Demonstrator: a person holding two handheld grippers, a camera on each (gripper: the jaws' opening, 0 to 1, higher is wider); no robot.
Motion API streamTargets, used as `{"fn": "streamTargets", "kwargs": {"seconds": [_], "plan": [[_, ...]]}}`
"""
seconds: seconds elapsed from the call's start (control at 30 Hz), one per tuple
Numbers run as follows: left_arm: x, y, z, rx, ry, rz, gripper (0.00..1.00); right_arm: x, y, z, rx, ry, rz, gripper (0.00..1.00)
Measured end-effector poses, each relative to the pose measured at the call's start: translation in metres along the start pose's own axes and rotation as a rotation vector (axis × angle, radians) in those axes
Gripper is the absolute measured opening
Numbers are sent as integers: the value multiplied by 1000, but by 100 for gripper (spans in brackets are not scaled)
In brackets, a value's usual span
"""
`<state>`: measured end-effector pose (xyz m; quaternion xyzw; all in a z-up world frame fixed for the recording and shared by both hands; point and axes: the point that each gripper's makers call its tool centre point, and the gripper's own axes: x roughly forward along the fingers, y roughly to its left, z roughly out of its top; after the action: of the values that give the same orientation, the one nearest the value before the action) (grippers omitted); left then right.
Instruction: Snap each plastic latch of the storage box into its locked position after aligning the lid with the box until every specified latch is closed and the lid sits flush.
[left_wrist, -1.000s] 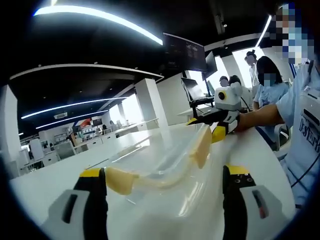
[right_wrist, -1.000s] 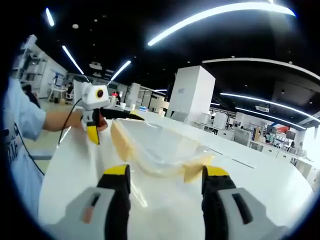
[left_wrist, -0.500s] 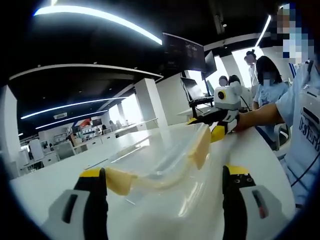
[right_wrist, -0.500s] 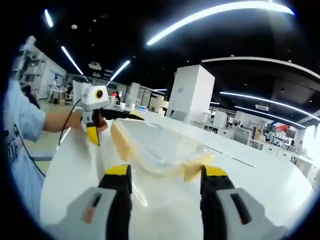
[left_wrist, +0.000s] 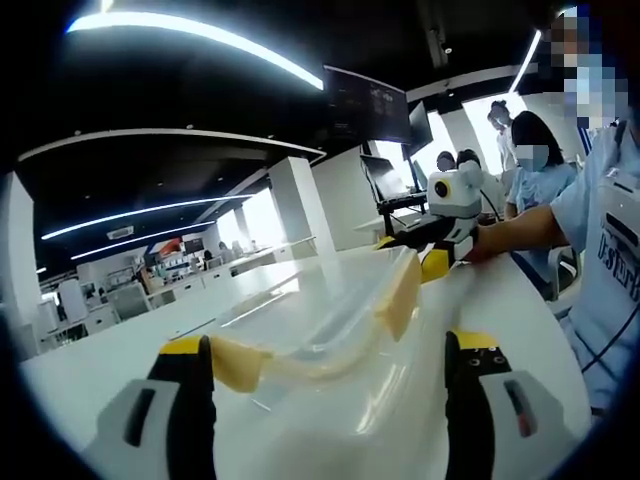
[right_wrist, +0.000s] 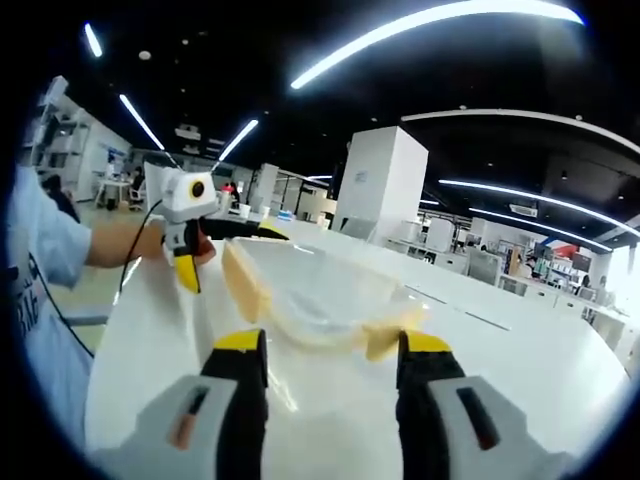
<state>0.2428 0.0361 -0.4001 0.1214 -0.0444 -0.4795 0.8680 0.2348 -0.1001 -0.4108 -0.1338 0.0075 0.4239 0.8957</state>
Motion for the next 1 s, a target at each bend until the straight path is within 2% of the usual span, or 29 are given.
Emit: {"fn": "streamTargets", "kwargs": {"seconds": [1.0], "plan": [[1,0,-2,9,3,-1,98,-4,1,1,17,-1,11,43]]}}
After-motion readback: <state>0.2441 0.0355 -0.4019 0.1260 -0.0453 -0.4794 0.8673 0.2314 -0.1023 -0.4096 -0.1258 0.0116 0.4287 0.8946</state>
